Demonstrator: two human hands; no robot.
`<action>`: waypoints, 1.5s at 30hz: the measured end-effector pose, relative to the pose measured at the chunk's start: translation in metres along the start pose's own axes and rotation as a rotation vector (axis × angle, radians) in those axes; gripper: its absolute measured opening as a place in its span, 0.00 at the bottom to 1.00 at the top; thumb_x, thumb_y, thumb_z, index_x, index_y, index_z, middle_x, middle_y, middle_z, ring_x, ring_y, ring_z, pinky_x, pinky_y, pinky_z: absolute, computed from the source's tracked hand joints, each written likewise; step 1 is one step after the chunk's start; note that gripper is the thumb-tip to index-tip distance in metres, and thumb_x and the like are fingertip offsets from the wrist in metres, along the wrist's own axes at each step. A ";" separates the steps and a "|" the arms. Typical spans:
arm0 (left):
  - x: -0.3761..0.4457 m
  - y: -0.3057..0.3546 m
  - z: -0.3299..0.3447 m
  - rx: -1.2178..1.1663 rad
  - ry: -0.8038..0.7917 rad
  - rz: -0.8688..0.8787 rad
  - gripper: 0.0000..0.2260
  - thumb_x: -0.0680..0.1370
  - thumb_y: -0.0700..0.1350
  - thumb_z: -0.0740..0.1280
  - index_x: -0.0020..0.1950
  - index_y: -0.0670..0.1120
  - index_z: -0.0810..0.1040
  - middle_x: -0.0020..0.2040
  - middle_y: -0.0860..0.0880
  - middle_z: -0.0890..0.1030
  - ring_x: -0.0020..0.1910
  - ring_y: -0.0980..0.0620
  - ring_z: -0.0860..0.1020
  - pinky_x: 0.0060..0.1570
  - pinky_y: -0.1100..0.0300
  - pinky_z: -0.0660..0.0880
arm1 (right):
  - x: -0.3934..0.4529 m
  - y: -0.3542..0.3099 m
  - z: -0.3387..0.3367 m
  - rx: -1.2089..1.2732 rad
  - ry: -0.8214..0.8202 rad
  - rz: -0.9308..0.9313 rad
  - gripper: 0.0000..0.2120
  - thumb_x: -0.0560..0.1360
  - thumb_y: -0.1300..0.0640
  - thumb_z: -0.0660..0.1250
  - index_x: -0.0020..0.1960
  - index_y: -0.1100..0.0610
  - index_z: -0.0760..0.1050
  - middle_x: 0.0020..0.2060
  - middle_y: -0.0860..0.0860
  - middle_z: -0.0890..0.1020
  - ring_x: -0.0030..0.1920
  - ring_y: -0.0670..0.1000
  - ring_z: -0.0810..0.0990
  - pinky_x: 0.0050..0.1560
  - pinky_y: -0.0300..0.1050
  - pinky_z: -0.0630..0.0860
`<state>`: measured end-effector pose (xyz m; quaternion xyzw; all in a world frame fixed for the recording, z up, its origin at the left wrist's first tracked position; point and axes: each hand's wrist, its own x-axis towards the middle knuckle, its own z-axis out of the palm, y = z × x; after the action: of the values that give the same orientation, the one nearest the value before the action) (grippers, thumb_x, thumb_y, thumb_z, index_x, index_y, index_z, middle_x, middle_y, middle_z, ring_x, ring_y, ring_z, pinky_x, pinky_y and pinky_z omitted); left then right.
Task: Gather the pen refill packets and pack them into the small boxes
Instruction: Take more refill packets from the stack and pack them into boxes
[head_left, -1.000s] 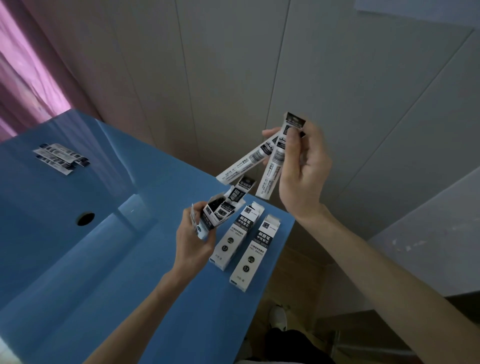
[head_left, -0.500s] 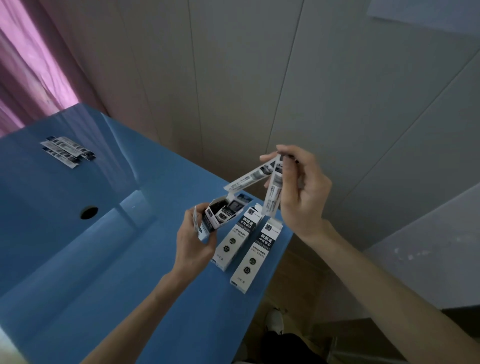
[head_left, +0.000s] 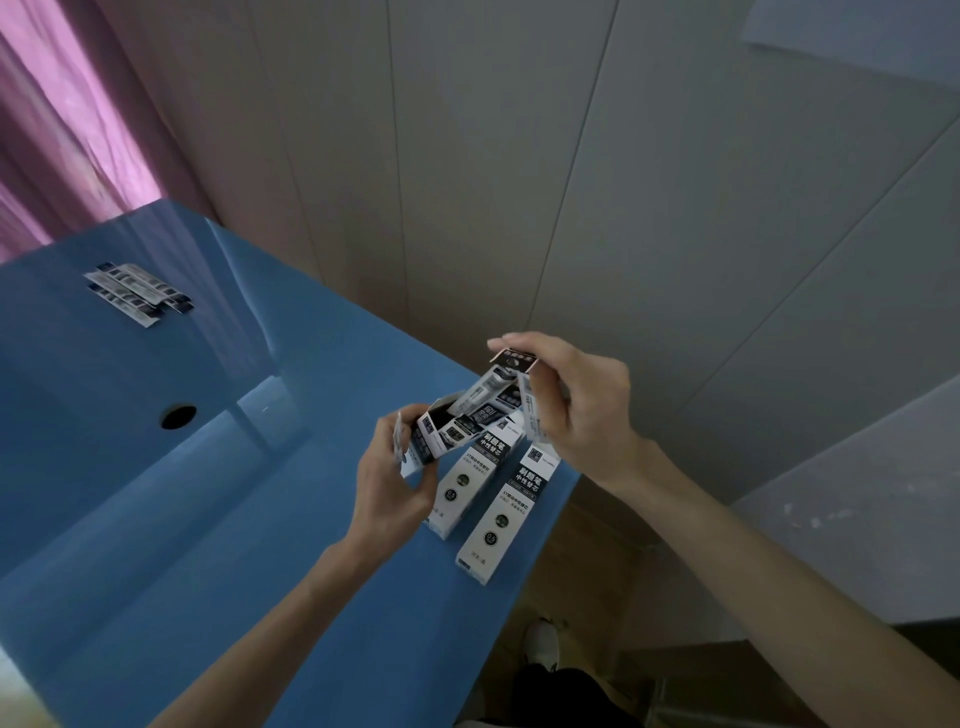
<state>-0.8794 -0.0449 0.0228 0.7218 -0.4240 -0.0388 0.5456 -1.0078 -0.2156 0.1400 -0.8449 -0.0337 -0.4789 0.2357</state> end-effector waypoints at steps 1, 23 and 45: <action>-0.001 0.000 0.000 -0.001 -0.005 -0.002 0.25 0.73 0.30 0.73 0.66 0.47 0.75 0.57 0.60 0.77 0.56 0.59 0.79 0.52 0.64 0.77 | 0.000 -0.001 0.001 -0.010 0.003 -0.007 0.12 0.88 0.57 0.55 0.68 0.55 0.72 0.42 0.59 0.86 0.25 0.48 0.77 0.24 0.46 0.72; -0.002 -0.008 -0.005 -0.057 -0.099 -0.088 0.20 0.72 0.37 0.70 0.63 0.48 0.76 0.53 0.51 0.82 0.51 0.51 0.82 0.48 0.44 0.81 | -0.004 0.004 -0.008 0.079 -0.066 -0.015 0.14 0.84 0.66 0.57 0.66 0.55 0.71 0.54 0.60 0.85 0.34 0.51 0.85 0.30 0.45 0.80; 0.006 -0.002 -0.012 -0.174 -0.198 -0.154 0.17 0.72 0.44 0.70 0.61 0.47 0.79 0.55 0.51 0.83 0.55 0.49 0.83 0.54 0.52 0.81 | -0.005 -0.003 -0.017 0.216 -0.118 0.202 0.14 0.83 0.67 0.56 0.61 0.52 0.72 0.57 0.53 0.83 0.34 0.52 0.83 0.31 0.51 0.80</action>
<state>-0.8684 -0.0398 0.0288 0.6950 -0.4140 -0.1881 0.5569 -1.0246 -0.2189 0.1442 -0.8405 -0.0134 -0.3959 0.3698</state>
